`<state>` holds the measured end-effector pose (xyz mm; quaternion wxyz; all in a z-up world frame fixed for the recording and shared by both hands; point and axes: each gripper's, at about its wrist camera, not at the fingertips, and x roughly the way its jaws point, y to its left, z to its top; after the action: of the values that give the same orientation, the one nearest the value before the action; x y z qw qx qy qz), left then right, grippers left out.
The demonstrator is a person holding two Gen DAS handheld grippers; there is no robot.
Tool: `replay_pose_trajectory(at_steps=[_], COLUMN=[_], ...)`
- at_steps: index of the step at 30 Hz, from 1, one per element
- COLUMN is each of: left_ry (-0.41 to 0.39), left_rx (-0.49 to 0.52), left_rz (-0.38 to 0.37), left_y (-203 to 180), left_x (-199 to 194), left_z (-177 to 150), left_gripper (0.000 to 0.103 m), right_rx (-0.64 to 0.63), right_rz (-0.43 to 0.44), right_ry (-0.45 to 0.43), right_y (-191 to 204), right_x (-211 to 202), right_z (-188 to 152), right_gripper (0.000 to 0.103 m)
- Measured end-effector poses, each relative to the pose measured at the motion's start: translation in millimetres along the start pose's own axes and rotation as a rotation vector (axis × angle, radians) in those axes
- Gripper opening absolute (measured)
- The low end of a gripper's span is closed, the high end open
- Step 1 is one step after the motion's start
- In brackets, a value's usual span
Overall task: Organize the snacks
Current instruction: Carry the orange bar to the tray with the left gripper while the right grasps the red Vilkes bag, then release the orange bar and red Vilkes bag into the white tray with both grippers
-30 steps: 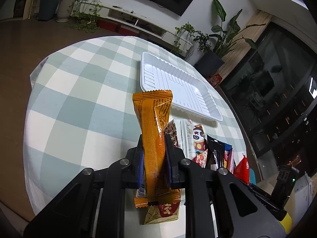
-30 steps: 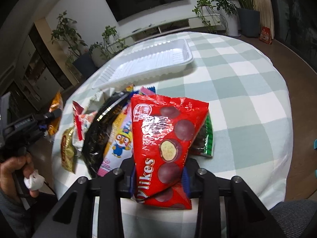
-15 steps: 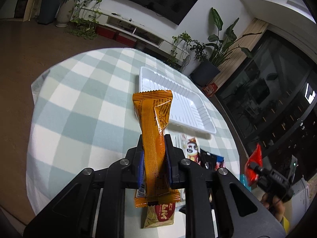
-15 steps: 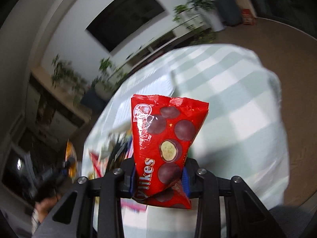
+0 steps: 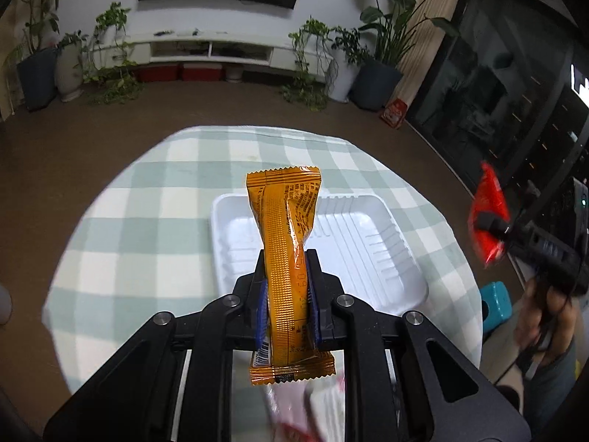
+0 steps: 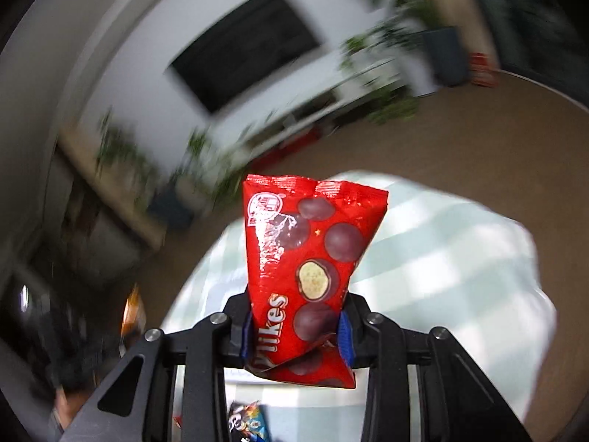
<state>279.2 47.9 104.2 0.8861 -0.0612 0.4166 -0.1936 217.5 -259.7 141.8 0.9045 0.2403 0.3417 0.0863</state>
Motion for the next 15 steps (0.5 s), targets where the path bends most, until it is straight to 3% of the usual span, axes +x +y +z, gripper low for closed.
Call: replay_pose_trajectory(at_steps=[4, 8, 15], left_ry=[0.102, 0.183, 0.250], left_rx=[0.054, 0.084, 0.069], left_rz=[0.037, 0.077, 0.094], left_y=[-14, -14, 2], left_x=[60, 101, 133], left_z=[8, -6, -29], left_gripper=[0.016, 0.016, 0.016], right_rx=[-0.146, -0.205, -0.200], right_rz=[-0.025, -0.077, -0.141], right_ry=[0.135, 0.259, 0.337], right_y=[33, 30, 4], right_x=[67, 116, 147], right_z=[-8, -18, -26], right_gripper=[0.037, 0.037, 0.037])
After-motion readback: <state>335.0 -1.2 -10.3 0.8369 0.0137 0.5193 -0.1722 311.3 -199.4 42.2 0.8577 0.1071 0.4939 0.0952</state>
